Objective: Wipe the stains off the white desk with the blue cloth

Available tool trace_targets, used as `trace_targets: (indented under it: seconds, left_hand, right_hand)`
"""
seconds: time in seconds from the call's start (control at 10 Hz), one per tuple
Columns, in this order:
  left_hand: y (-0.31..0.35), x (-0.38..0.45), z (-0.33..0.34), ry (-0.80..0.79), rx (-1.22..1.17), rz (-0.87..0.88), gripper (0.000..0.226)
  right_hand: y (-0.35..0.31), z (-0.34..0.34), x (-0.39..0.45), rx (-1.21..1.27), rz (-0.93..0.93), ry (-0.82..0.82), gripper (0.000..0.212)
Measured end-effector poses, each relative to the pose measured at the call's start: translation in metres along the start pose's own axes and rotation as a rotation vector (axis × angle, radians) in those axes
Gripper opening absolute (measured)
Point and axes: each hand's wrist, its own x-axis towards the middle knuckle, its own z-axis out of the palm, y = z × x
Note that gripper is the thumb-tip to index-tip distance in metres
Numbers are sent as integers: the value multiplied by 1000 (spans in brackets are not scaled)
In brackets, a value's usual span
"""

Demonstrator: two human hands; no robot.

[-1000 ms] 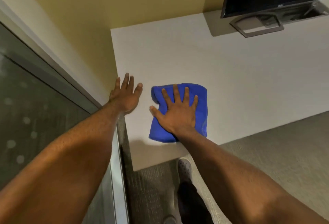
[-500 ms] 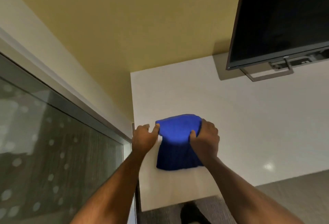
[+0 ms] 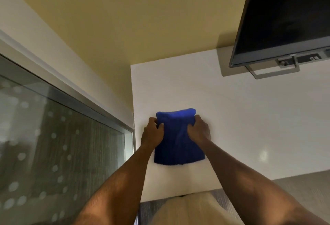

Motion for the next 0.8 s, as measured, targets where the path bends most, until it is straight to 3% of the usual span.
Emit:
trace_targets:
  seconds: [0.2, 0.3, 0.4, 0.5, 0.6, 0.7, 0.8]
  left_hand:
    - [3, 17, -23, 186, -56, 64, 17]
    - [24, 45, -51, 304, -106, 133, 16]
    - [43, 72, -72, 353, -159, 146, 15]
    - [71, 120, -101, 393, -194, 97, 28]
    - [86, 146, -124, 353, -255, 34, 57]
    - [72, 162, -140, 257, 11, -14, 84]
    - [43, 150, -128, 220, 183, -16, 80]
  right_hand:
    - [-17, -16, 14, 8, -375, -5, 56]
    - [-58, -24, 41, 80, -562, -12, 68]
    - [-90, -31, 64, 195, -621, 2, 73]
    - [-136, -33, 98, 292, -657, -16, 70]
    - [-166, -38, 126, 274, -540, -22, 78]
    - [-171, -37, 150, 25, -411, -19, 78]
    - [-147, -24, 138, -48, -470, -18, 67]
